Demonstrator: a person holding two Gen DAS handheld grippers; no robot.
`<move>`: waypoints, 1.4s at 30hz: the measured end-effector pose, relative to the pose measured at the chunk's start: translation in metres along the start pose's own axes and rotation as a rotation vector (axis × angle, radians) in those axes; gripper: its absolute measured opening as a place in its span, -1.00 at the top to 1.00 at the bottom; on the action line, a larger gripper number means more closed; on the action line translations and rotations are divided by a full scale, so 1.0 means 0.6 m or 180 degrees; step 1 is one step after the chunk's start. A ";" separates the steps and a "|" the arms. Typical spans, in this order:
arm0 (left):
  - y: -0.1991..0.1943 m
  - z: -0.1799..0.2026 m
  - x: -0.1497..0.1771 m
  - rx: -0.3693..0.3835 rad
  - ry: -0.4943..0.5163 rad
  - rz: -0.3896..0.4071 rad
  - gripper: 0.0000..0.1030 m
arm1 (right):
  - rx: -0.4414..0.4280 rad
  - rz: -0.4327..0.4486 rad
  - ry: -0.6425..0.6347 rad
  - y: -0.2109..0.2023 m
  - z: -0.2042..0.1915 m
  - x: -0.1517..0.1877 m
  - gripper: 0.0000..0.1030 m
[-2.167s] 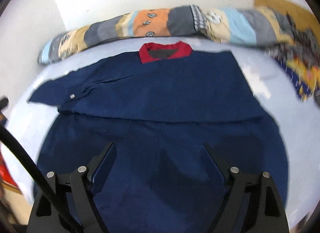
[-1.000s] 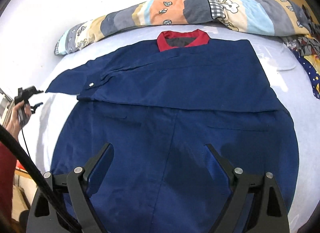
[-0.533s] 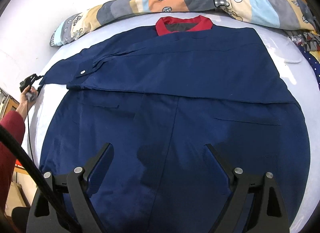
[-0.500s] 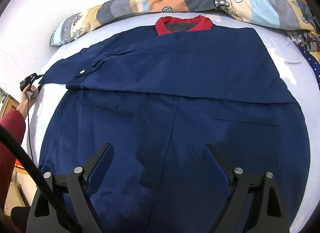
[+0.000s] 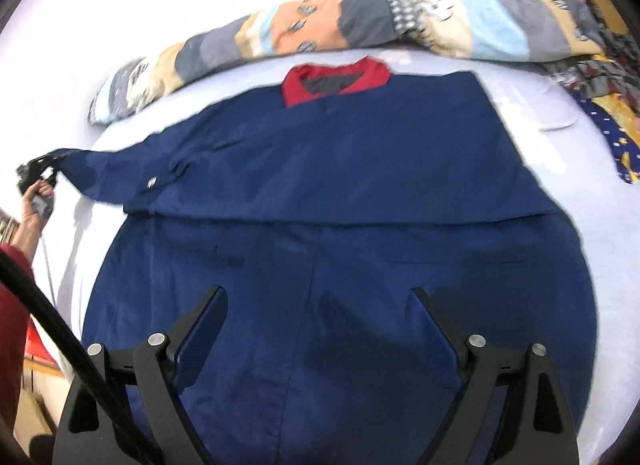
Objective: Fold large clothes
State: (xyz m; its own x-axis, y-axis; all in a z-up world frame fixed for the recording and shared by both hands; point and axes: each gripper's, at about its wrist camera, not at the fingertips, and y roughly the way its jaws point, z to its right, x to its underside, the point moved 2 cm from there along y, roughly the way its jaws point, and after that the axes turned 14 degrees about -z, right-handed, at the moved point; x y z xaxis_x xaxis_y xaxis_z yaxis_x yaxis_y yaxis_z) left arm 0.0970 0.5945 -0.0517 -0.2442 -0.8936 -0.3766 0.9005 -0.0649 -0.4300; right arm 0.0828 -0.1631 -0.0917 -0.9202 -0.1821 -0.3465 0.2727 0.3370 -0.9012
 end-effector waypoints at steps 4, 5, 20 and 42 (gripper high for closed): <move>-0.028 0.132 0.019 0.0192 0.0337 -0.0079 0.95 | -0.0002 0.0179 0.0180 -0.039 0.024 -0.002 -0.80; -0.032 0.163 0.026 0.0247 0.0404 -0.0108 0.95 | -0.0018 0.0242 0.0219 -0.052 0.032 -0.002 -0.80; -0.010 0.634 0.371 0.0828 0.1621 -0.0938 0.95 | -0.0074 0.0957 0.0808 -0.208 0.130 0.029 -0.80; 0.406 0.488 1.063 -0.0070 0.2029 -0.2960 0.13 | -0.0229 0.1134 0.0918 -0.255 0.153 0.041 -0.81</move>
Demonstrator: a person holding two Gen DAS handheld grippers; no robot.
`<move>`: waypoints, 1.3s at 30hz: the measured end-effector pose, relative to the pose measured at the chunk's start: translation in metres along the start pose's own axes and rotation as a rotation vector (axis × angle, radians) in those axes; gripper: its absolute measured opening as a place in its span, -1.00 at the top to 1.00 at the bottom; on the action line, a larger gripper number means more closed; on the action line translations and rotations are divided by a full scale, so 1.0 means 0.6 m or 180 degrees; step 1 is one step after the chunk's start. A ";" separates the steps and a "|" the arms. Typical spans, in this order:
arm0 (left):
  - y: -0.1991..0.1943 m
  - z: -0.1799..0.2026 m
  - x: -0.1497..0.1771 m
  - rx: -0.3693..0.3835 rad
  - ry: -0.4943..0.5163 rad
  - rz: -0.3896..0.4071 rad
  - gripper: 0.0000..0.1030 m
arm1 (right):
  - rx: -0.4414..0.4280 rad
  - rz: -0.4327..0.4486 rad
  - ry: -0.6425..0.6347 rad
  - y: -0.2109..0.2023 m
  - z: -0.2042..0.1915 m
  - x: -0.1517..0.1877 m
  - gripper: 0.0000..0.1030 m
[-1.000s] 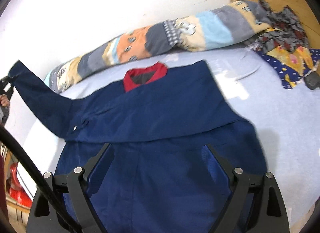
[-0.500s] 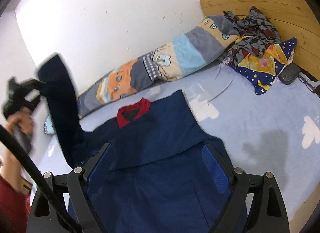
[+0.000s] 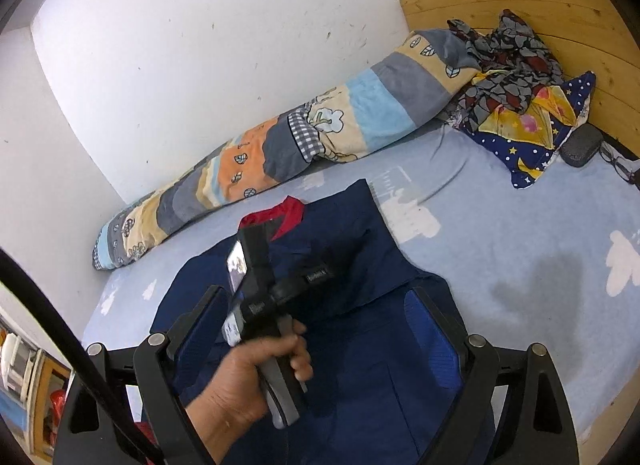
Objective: Fold large clothes
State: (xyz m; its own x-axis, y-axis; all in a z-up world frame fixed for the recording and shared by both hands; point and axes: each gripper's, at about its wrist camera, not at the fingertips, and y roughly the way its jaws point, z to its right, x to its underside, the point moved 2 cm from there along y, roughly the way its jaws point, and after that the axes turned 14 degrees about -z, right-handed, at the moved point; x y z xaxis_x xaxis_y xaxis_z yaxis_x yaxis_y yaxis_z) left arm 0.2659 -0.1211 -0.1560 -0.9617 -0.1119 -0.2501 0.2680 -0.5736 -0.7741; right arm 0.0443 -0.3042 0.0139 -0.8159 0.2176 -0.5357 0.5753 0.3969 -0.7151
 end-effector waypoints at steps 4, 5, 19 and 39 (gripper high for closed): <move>-0.071 0.035 0.015 0.0296 0.0308 -0.0007 -0.53 | -0.0015 0.0012 0.0118 0.004 0.013 -0.005 -0.81; -0.097 0.042 0.018 0.0304 0.0453 0.0035 -0.55 | -0.0013 0.0016 0.0142 0.004 0.015 -0.006 -0.81; -0.354 -0.372 0.049 -0.1440 -0.0675 0.0511 -0.54 | 0.0072 -0.0046 0.0152 0.017 0.015 -0.007 -0.81; -0.395 -0.206 0.217 -0.1855 -0.0004 0.0363 -0.60 | 0.0375 -0.0796 -0.0069 0.126 0.018 0.029 -0.81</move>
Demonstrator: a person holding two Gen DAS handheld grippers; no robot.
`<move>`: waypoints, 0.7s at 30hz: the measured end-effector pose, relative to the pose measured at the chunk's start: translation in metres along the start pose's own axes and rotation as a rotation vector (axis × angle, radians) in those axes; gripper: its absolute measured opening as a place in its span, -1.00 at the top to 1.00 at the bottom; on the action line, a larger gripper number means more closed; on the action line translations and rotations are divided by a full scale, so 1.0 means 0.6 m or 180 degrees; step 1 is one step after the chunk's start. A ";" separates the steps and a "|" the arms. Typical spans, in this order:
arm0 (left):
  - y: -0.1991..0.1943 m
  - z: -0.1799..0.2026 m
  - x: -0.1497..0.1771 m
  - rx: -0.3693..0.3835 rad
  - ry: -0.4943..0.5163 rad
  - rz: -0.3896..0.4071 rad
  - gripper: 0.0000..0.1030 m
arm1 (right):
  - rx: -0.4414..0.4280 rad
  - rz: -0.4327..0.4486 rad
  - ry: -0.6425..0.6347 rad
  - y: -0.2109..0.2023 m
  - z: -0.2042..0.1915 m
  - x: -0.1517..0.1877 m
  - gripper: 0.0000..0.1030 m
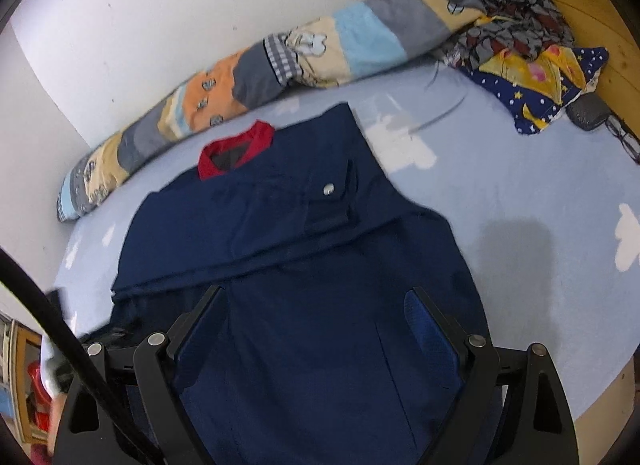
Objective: Fold large clothes
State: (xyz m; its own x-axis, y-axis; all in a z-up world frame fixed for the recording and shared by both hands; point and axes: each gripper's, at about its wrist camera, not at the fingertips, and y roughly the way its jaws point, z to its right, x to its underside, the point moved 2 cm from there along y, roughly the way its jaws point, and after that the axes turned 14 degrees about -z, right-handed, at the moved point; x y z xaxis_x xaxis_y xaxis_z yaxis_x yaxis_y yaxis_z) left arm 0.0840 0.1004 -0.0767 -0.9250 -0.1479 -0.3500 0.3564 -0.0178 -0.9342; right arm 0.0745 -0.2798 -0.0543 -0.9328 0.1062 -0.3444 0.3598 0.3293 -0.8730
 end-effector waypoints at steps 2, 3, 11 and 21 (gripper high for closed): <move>-0.056 -0.004 0.022 0.0013 0.0000 0.0231 -0.60 | 0.0004 -0.0038 -0.0010 0.003 0.003 0.005 -0.81; -0.074 -0.008 0.032 -0.0009 -0.0004 0.0304 -0.61 | 0.0005 -0.0054 -0.0021 0.003 0.003 0.006 -0.81; -0.144 -0.095 0.098 -0.0223 -0.0237 0.0513 -0.71 | 0.0068 -0.0086 -0.0086 -0.005 -0.006 0.012 -0.80; -0.153 -0.214 0.119 0.0001 -0.0797 0.0509 -0.71 | 0.0188 0.0205 -0.0074 -0.073 0.015 0.025 -0.80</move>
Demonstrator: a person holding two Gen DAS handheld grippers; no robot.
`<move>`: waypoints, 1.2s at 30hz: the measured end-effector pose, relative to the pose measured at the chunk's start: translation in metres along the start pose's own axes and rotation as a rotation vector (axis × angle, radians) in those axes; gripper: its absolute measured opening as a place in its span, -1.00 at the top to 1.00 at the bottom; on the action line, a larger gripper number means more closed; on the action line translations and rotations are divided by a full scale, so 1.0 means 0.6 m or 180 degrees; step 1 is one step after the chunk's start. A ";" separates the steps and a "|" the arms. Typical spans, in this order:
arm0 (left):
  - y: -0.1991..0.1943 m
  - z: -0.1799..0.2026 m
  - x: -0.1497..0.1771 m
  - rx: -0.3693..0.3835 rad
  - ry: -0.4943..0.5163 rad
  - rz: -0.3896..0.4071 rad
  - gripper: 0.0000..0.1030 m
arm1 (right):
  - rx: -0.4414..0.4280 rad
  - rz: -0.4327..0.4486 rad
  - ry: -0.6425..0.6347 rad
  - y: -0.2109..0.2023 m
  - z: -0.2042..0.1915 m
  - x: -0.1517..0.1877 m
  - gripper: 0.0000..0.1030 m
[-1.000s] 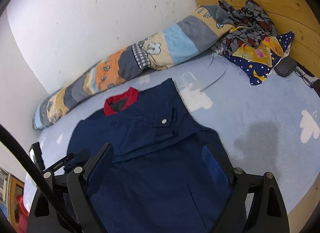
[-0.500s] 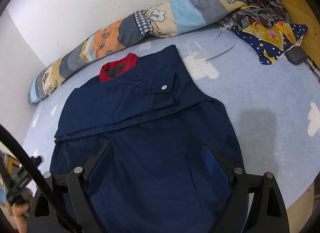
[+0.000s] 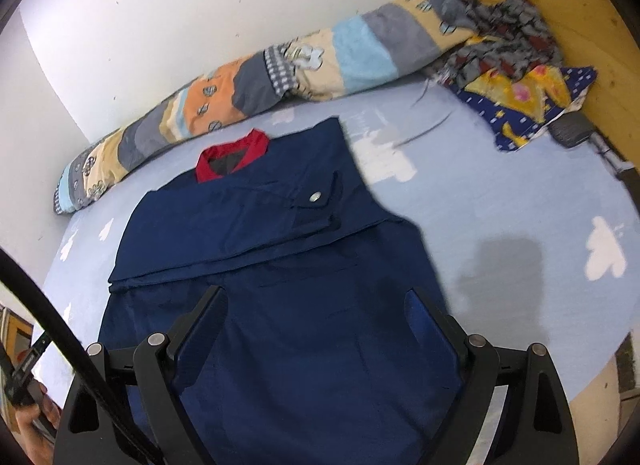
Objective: Fold large clothes
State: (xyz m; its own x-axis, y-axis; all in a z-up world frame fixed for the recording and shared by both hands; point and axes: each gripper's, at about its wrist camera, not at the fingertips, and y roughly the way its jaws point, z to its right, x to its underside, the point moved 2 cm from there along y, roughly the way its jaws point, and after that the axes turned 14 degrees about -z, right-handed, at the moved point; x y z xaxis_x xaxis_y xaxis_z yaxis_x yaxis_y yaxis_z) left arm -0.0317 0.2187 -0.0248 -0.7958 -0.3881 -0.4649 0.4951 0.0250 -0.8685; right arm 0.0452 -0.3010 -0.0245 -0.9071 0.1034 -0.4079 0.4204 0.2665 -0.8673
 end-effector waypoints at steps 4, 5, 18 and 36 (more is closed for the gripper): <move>-0.010 -0.020 -0.008 0.0212 -0.0227 0.0027 -0.71 | -0.0011 0.0099 0.0133 -0.046 0.030 0.026 -0.81; -0.013 -0.021 -0.010 0.0304 -0.0285 0.0044 -0.71 | -0.0050 0.0112 0.0171 -0.057 0.037 0.036 -0.81; 0.038 0.053 0.015 0.0135 0.0286 -0.0273 -0.71 | -0.0366 -0.0570 0.0142 0.092 0.008 -0.001 -0.80; 0.131 0.088 0.126 -0.0100 0.1123 -0.1068 -0.71 | -0.0103 -0.1006 -0.0527 0.138 -0.002 0.124 -0.80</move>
State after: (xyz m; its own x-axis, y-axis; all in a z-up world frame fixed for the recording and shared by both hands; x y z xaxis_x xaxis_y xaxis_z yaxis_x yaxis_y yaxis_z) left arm -0.0348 0.1427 -0.1193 -0.9820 -0.0436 -0.1836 0.1845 -0.0182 -0.9827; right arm 0.0123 -0.2703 -0.1264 -0.9757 -0.1451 -0.1641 0.1164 0.2911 -0.9496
